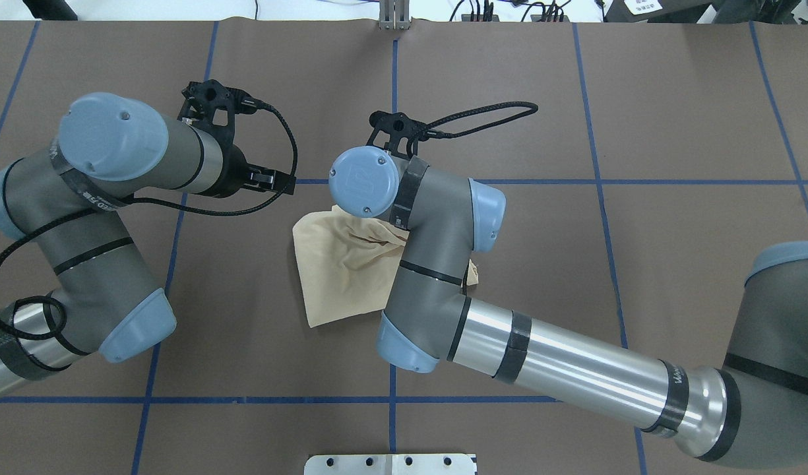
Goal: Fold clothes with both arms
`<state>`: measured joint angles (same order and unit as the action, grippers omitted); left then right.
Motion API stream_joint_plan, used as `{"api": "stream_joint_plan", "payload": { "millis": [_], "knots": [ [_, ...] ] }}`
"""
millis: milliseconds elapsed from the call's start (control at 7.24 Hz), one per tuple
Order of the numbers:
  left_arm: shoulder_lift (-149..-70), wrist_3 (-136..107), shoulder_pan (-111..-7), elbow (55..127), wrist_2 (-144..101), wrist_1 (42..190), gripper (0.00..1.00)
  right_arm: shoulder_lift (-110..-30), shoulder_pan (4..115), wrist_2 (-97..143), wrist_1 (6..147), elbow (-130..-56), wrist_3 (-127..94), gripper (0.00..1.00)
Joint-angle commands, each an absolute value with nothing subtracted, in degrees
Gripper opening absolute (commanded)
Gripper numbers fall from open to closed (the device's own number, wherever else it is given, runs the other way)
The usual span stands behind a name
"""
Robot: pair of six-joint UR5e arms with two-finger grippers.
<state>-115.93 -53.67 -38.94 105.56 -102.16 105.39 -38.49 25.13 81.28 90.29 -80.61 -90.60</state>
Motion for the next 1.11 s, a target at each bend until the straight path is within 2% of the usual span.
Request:
{"api": "stream_joint_plan", "payload": {
  "millis": [0, 553, 691, 829, 967],
  "knots": [
    [-115.84, -53.70, -38.94, 105.56, -102.13, 105.38, 1.00, -39.90, 23.56, 79.81, 91.85, -83.15, -91.85, 0.73],
    [-115.84, -53.96, -38.94, 105.64, -102.13, 105.38, 1.00, -40.43, 22.59, 78.14, 92.89, -83.32, -91.85, 0.72],
    [-115.84, -53.96, -38.94, 105.64, -102.13, 105.38, 1.00, -40.34, 22.50, 78.05, 92.90, -83.67, -92.54, 0.44],
    [-115.84, -53.96, -38.94, 105.64, -102.22, 105.38, 1.00, -40.43, 22.41, 78.05, 92.90, -83.93, -92.81, 0.00],
    [-115.84, -53.96, -38.94, 105.64, -102.22, 105.38, 1.00, -40.52, 22.41, 78.05, 92.90, -83.94, -92.81, 0.00]
  ]
}}
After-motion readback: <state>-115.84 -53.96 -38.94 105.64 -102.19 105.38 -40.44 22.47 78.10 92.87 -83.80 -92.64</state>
